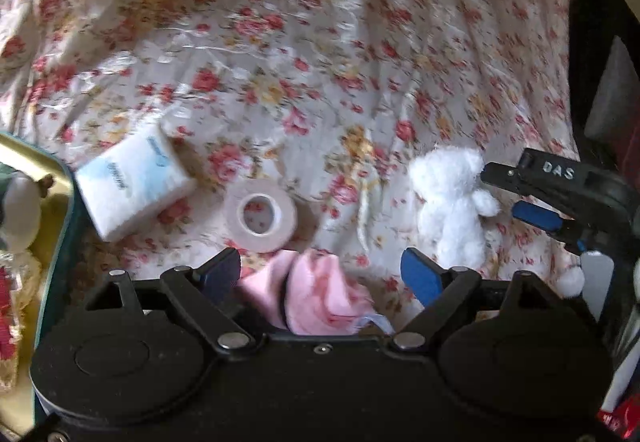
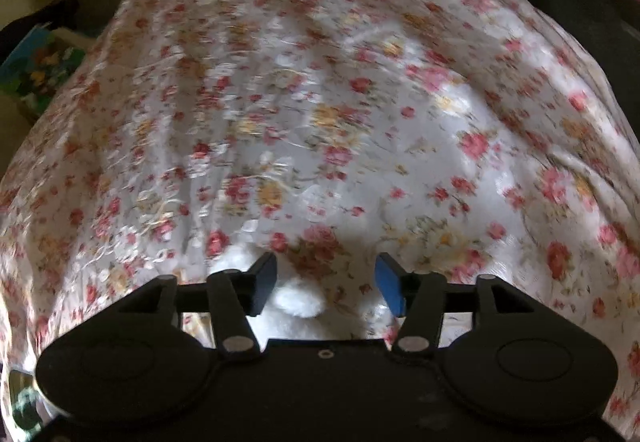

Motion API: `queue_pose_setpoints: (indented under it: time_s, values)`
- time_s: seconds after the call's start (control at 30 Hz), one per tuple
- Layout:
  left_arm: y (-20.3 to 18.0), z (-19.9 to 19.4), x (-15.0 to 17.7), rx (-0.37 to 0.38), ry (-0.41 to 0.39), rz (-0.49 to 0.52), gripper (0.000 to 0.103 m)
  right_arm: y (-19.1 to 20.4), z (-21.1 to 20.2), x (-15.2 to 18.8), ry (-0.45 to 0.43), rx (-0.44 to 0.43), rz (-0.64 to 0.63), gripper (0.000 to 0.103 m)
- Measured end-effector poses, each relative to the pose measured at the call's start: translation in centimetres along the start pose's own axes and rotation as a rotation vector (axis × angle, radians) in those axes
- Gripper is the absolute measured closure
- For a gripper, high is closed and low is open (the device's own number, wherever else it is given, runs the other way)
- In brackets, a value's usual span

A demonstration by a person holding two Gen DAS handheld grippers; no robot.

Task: Organize soft objects
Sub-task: 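Close left gripper on the pink slipper and lift it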

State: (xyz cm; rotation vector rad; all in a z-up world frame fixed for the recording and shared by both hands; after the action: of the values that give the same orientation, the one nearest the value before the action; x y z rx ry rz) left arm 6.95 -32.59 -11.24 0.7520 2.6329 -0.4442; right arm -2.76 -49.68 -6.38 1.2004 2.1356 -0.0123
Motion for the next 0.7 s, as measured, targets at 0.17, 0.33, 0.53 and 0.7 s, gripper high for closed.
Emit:
queue_pose_setpoints:
  time_s: [0.17, 0.33, 0.53, 0.7]
  values:
    - [1.7, 0.2, 0.4, -0.058, 0.036, 0.002, 0.019, 3.0, 0.2, 0.8, 0.011, -0.016, -0.163, 0.026]
    - [2.6, 0.0, 0.6, -0.058, 0.047, -0.014, 0.019, 3.9, 1.9, 2.5, 0.074, 0.098, -0.306, 0.026]
    - [1.4, 1.5, 1.7, -0.061, 0.090, 0.027, 0.019, 2.6, 2.5, 3.0, 0.103, 0.151, -0.301, 0.037]
    - [-0.6, 1.8, 2.5, -0.084, 0.067, 0.119, 0.019, 1.5, 2.4, 2.5, 0.089, 0.184, -0.279, 0.038]
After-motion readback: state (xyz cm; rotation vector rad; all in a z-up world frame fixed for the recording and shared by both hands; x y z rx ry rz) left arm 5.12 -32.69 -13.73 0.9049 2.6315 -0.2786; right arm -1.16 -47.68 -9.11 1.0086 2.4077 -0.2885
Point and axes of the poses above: each gripper's, at about its wrist camera, not at the fingertips, and z roughly the way its jaws point, y to its left, x to its underside, the point moved 10 cm from there along z, roughly the way its jaws point, and after that the axes turned 9 degrees about -x, right-handed, at the moved point
